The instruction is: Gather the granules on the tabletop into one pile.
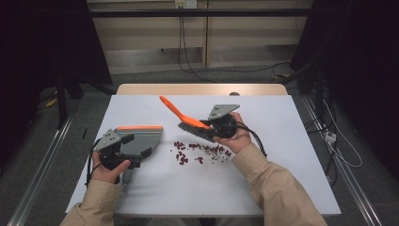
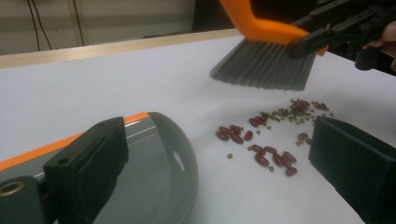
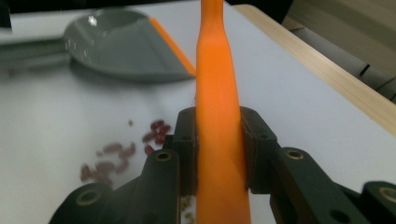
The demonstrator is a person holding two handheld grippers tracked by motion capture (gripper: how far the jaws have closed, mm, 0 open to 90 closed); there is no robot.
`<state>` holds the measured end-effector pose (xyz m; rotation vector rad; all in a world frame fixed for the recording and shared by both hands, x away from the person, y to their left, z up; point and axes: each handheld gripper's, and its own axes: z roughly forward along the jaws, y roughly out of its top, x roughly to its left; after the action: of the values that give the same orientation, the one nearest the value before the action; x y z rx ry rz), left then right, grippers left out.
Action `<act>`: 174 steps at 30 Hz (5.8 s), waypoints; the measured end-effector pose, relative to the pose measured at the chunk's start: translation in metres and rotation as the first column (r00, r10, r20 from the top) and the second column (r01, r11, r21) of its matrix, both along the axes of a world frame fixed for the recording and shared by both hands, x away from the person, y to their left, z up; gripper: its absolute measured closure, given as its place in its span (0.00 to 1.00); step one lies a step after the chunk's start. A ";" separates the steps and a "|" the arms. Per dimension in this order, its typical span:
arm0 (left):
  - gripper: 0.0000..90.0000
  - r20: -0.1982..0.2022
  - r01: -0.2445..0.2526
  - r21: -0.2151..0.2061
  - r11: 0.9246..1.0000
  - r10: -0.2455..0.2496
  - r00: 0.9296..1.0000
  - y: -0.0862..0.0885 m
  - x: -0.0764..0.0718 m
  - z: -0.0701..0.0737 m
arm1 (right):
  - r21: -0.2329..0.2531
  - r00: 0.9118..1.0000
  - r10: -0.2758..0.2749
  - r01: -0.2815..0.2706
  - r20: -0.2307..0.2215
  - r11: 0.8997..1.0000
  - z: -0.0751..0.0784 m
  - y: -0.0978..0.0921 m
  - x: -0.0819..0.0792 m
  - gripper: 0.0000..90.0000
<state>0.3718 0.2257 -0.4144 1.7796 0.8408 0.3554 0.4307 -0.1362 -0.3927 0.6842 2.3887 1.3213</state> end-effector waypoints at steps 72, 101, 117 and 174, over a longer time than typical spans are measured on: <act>0.05 0.023 0.017 0.020 1.000 -0.018 1.000 -0.005 -0.004 0.001 | 0.139 0.794 -0.387 0.499 -0.469 0.855 -0.043 0.032 -0.043 0.79; 0.05 0.023 0.031 0.031 0.999 -0.032 0.999 -0.009 -0.003 0.000 | 0.124 0.742 -0.476 0.591 -0.473 0.797 -0.043 -0.021 -0.055 0.79; 0.05 0.026 0.031 0.034 0.999 -0.031 0.999 -0.011 -0.003 0.000 | 0.126 0.728 -0.500 0.615 -0.469 0.778 -0.043 -0.037 -0.062 0.79; 0.05 0.024 0.039 0.019 0.999 -0.040 0.999 -0.014 -0.001 0.003 | 0.272 0.698 -0.423 0.653 -0.578 0.707 -0.030 -0.049 -0.043 0.79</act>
<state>0.3708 0.2118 -0.4115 1.8030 0.7866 0.3587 0.3873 -0.1857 -0.4231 1.9139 1.8708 1.5537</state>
